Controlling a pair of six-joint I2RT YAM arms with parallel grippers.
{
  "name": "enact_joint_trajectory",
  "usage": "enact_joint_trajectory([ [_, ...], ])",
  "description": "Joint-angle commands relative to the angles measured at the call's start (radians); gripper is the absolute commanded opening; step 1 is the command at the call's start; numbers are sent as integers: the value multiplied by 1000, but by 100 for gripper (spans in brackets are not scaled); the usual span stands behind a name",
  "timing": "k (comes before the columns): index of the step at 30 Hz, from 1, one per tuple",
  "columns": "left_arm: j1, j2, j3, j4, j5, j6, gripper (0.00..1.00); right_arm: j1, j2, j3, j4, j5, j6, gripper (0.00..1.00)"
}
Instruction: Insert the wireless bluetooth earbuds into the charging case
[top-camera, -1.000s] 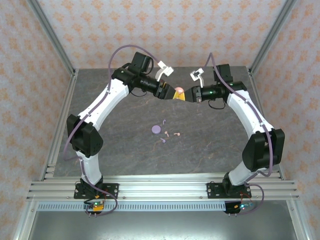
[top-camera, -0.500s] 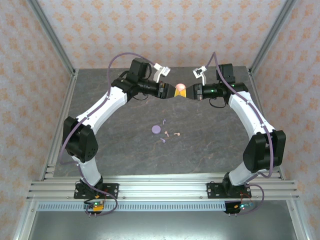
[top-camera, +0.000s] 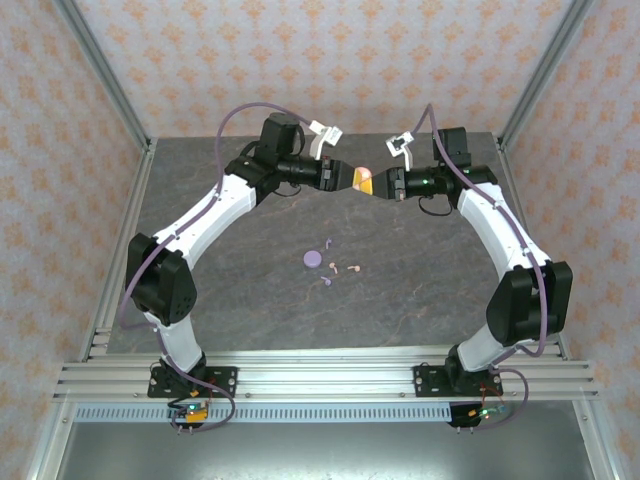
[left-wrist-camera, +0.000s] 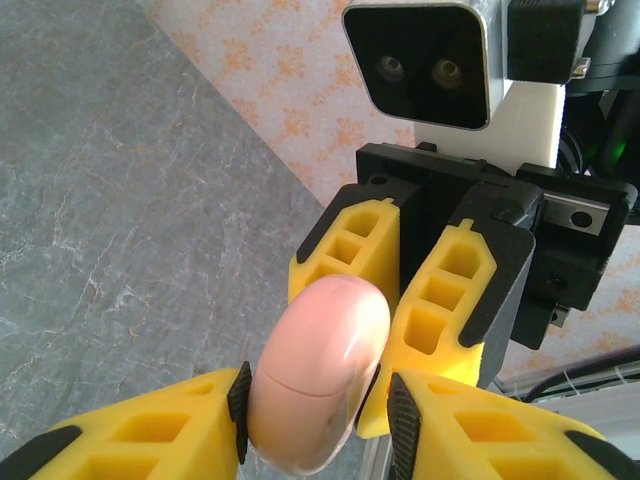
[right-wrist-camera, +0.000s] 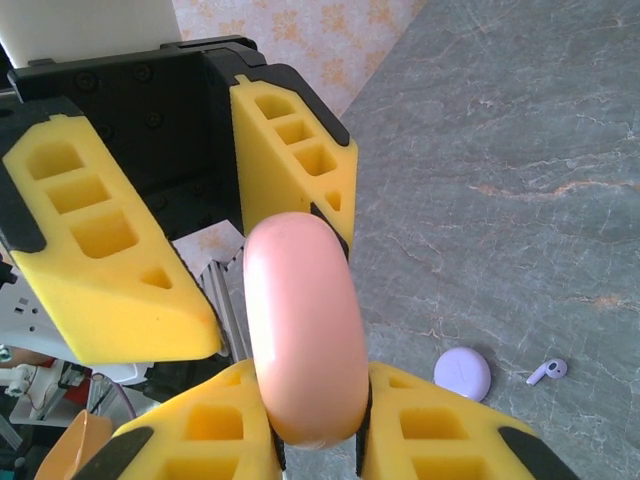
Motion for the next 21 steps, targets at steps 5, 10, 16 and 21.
enact_joint_trajectory([
  [5,-15,-27,-6,23,39,8,36,0,-32,6,20,-23,-2,21],
  [10,-20,-20,-1,10,51,16,36,0,-30,7,28,-22,4,21],
  [16,-26,-12,15,-20,66,39,40,0,-26,10,34,-17,12,21],
  [21,-27,-8,22,-36,77,50,41,0,-26,15,34,-30,10,21],
])
